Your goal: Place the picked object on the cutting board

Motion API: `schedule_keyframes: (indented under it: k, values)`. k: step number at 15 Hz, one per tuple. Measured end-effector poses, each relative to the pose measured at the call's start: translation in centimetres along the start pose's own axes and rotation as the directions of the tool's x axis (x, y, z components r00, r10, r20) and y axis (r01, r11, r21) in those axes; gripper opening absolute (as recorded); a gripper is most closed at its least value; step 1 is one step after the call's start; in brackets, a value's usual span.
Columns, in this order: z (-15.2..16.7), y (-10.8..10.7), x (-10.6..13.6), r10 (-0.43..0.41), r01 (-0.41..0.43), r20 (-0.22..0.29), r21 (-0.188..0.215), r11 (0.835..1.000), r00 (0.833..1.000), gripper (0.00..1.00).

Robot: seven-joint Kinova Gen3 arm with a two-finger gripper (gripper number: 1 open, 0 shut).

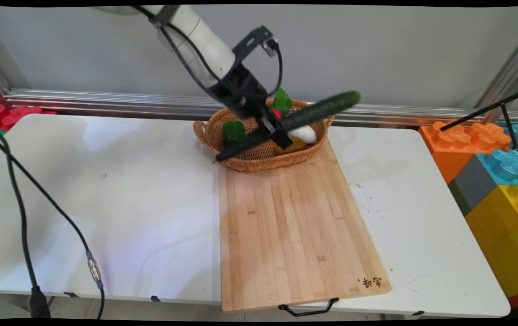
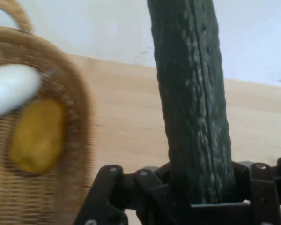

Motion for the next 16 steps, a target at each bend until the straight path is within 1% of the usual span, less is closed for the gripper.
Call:
schedule_keyframes:
  k: [1, 2, 4, 8, 11, 16]
  values:
    - [0.3, 1.6, -0.2, -0.002, 0.002, 0.005, -0.011, 1.000, 1.000, 0.00]
    - [0.5, 2.4, -0.3, -0.003, 0.003, 0.008, -0.016, 1.000, 1.000, 0.00]
    - [1.4, 5.0, -0.9, -0.003, 0.004, 0.021, -0.029, 1.000, 1.000, 0.00]
    - [4.1, 8.7, -3.0, -0.003, 0.004, 0.042, -0.035, 0.999, 0.999, 0.00]
    - [6.4, 10.0, -4.7, -0.001, 0.003, 0.050, -0.034, 0.999, 0.999, 0.00]
    - [11.0, 10.6, -7.7, 0.008, -0.007, 0.053, -0.010, 1.000, 0.999, 0.00]
